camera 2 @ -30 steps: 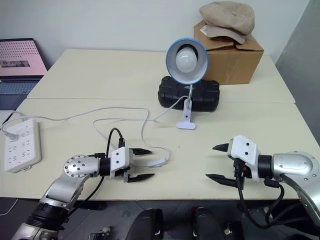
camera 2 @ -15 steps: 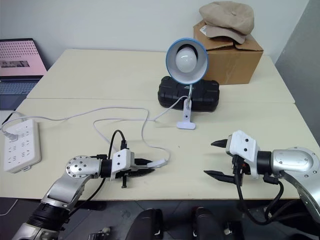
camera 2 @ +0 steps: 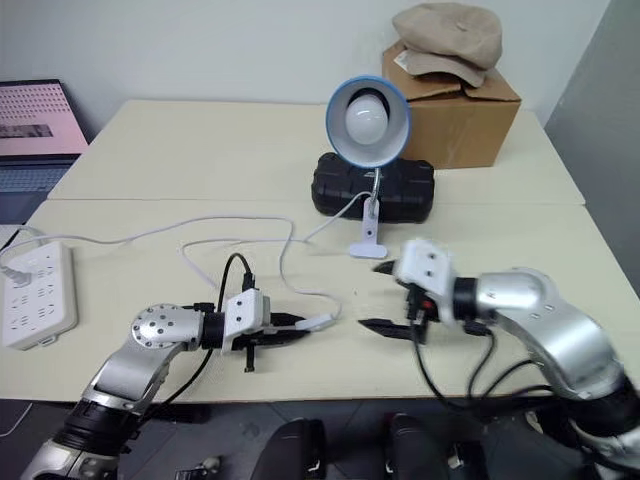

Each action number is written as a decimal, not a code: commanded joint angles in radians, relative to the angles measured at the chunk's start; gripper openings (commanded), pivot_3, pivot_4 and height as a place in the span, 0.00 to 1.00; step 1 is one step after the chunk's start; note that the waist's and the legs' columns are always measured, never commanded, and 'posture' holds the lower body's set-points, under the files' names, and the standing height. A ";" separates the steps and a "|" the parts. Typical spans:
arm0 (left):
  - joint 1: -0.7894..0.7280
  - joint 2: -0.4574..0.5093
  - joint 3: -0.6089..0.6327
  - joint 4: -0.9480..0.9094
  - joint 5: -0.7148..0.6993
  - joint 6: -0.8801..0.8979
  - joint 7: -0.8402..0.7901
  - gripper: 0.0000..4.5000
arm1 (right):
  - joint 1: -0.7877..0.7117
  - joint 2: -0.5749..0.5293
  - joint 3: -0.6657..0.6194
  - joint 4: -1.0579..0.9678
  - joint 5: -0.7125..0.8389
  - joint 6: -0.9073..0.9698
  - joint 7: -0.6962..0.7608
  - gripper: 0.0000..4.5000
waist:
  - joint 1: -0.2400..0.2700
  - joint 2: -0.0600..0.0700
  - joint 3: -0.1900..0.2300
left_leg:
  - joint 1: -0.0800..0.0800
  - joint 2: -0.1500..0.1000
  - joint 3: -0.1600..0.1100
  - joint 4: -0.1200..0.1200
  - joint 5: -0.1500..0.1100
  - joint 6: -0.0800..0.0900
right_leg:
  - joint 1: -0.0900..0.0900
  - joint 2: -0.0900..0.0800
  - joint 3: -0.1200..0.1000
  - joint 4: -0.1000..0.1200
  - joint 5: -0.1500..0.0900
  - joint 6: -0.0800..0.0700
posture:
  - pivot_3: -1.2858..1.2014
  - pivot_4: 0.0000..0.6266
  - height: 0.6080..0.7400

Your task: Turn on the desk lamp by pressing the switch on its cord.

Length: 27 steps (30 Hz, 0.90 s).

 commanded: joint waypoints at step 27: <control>-0.013 -0.011 0.015 -0.107 -0.021 0.067 0.045 0.09 | -0.165 0.169 0.202 0.332 -0.287 -0.185 0.113 0.91 | 0.002 0.000 0.000 | -0.001 0.000 0.001 0.001 0.000 0.000 | -0.001 0.000 0.000 0.000 0.000 0.000 | 0.52 0.24 1.00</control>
